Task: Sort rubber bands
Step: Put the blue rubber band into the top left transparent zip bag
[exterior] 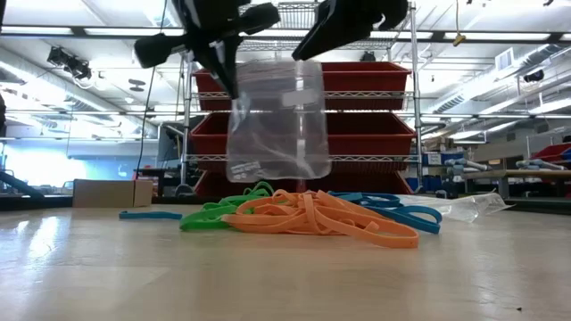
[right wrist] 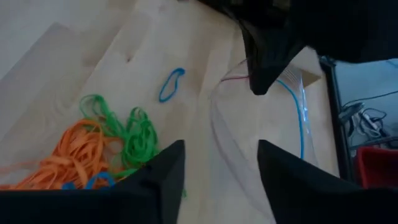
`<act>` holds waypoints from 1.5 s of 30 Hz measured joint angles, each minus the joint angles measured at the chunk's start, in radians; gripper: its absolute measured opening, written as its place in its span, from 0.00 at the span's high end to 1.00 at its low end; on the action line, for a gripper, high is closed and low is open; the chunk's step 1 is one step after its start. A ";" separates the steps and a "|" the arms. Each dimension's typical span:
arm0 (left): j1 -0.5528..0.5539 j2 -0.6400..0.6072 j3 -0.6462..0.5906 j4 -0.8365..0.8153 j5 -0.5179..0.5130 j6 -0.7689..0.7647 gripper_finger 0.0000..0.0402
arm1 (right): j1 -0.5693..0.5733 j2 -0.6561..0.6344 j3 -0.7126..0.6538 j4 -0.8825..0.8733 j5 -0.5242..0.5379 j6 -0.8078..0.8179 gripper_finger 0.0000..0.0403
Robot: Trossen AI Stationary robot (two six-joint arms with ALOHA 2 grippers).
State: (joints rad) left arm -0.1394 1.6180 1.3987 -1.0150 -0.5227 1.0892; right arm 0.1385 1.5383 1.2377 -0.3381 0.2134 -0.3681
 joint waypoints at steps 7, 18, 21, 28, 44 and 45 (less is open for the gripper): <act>0.000 0.000 0.000 -0.171 -0.012 -0.138 1.00 | 0.025 0.000 0.000 -0.017 0.006 0.015 0.51; -0.025 -0.104 -0.182 -0.283 0.028 -0.341 1.00 | 0.028 -0.001 -0.176 0.159 -0.065 0.173 0.60; -0.044 -0.145 -0.227 -0.281 0.029 -0.378 1.00 | 0.022 0.025 -0.305 0.461 -0.079 0.194 0.60; -0.086 -0.186 -0.264 -0.287 0.045 -0.441 1.00 | 0.024 0.362 -0.224 0.746 -0.104 0.169 0.61; -0.104 -0.279 -0.263 -0.339 0.039 -0.519 1.00 | -0.007 0.707 0.231 0.501 -0.130 0.308 0.62; -0.104 -0.287 -0.263 -0.344 0.039 -0.526 1.00 | -0.006 0.729 0.241 0.490 -0.129 0.309 0.62</act>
State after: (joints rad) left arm -0.2433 1.3306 1.1354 -1.3591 -0.4840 0.5636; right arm 0.1327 2.2671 1.4786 0.1517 0.0846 -0.0596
